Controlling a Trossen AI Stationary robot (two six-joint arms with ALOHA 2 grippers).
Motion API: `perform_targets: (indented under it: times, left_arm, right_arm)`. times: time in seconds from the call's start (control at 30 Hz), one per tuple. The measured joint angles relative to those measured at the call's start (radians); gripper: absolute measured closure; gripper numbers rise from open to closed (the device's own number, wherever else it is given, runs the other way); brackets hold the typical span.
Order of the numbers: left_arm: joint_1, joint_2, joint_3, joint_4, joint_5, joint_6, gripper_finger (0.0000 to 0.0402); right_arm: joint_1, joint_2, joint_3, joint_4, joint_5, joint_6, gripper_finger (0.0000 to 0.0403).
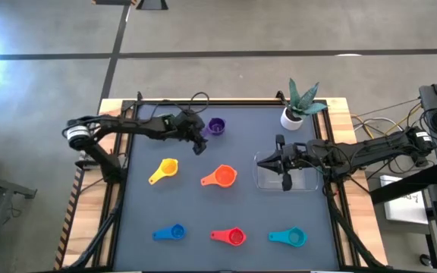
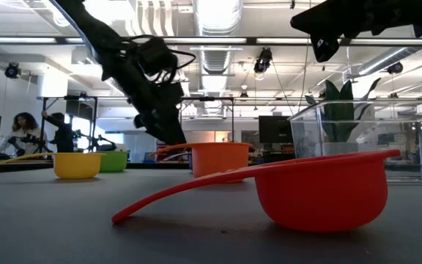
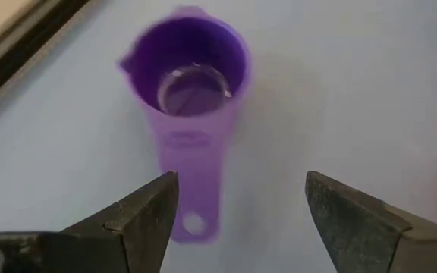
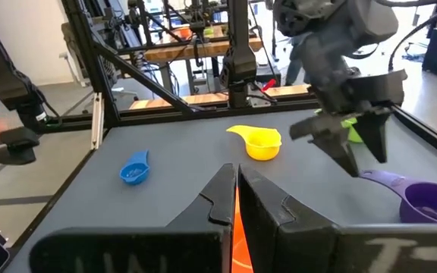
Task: Nest measuring cups in basket
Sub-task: Stack the green measuring cup on top of the orange measuring cup
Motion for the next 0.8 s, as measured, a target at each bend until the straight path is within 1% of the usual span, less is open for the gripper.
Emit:
perform_targets:
  times: [0.1,0.2,0.37,0.53,0.63,0.7,0.8]
  left_arm:
    - [0.000,0.029,0.035,-0.002,-0.073,0.016,0.0123]
    - [0.002,0.036,0.047,-0.009,-0.103,0.023,0.0121]
    - [0.010,0.043,0.047,-0.010,-0.108,0.026,0.0120]
    - [0.030,0.107,0.047,0.008,-0.107,0.026,0.0120]
    - [0.029,0.144,0.046,0.031,-0.066,0.025,0.0120]
    - [0.025,0.163,0.046,0.047,-0.059,0.025,0.0120]
    - [0.025,0.186,0.046,0.051,-0.093,0.023,0.0120]
  right_arm:
    - [0.000,0.000,0.000,0.000,0.000,0.002,0.0394]
    - [0.000,0.000,0.000,-0.007,0.000,0.006,0.0394]
    - [0.000,0.000,0.000,-0.008,0.000,0.005,0.0394]
    - [0.000,0.000,0.000,-0.007,0.000,0.025,0.0394]
    - [0.000,0.000,0.000,-0.010,0.000,0.042,0.0394]
    - [0.000,0.000,0.000,-0.014,0.000,0.041,0.0394]
    - [0.000,0.000,0.000,-0.014,0.000,0.029,0.0394]
